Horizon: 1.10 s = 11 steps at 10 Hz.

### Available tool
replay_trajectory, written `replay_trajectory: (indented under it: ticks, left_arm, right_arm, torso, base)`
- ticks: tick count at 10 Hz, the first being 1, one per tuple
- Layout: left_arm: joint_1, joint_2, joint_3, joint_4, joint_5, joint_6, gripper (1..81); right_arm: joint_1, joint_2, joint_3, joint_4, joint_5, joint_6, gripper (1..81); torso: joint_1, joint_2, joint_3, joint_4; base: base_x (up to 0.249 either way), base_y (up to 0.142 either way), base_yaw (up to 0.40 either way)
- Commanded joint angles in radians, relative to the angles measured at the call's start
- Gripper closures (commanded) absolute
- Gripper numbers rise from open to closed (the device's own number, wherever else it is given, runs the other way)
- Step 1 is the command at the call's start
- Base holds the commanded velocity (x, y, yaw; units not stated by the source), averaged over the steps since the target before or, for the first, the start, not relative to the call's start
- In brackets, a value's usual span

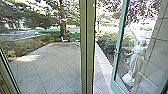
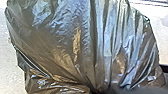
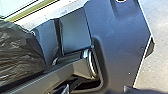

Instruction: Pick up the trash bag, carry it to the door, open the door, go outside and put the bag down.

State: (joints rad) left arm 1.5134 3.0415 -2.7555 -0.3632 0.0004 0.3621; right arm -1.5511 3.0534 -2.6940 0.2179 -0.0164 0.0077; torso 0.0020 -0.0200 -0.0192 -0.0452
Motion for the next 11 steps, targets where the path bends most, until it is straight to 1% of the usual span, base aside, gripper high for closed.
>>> replay_trajectory:
  ticks: [1,2,4,8,11]
  left_arm:
    - [-0.051,0.001,0.0,0.003,0.061,0.001,81.1]
    - [-0.051,0.001,0.0,0.003,0.061,0.003,81.1]
    - [-0.049,0.002,0.0,0.003,0.061,0.003,81.1]
    - [-0.051,0.002,0.0,0.003,0.062,0.003,81.1]
    - [-0.051,0.004,0.0,0.003,0.061,0.003,81.1]
  right_arm:
    - [0.048,0.009,0.01,-0.005,-0.06,-0.006,1.0]
    - [0.047,0.009,0.01,-0.005,-0.059,-0.006,1.0]
    - [0.047,0.009,0.007,-0.005,-0.059,-0.006,1.0]
    - [0.047,0.009,0.007,-0.005,-0.059,-0.006,1.0]
    - [0.045,0.009,0.005,-0.005,-0.059,-0.006,1.0]
  torso:
    - [0.0,0.0,0.0,0.0]
    - [0.0,0.0,0.0,0.0]
    - [0.0,0.0,0.0,0.0]
    - [0.0,0.0,0.0,0.0]
    - [0.0,0.0,0.0,0.0]
  base:
    - [0.0,0.0,0.0]
    - [0.0,0.0,0.0]
    - [0.0,-0.072,0.0]
    - [0.0,-0.096,0.0]
    - [0.0,-0.118,0.0]
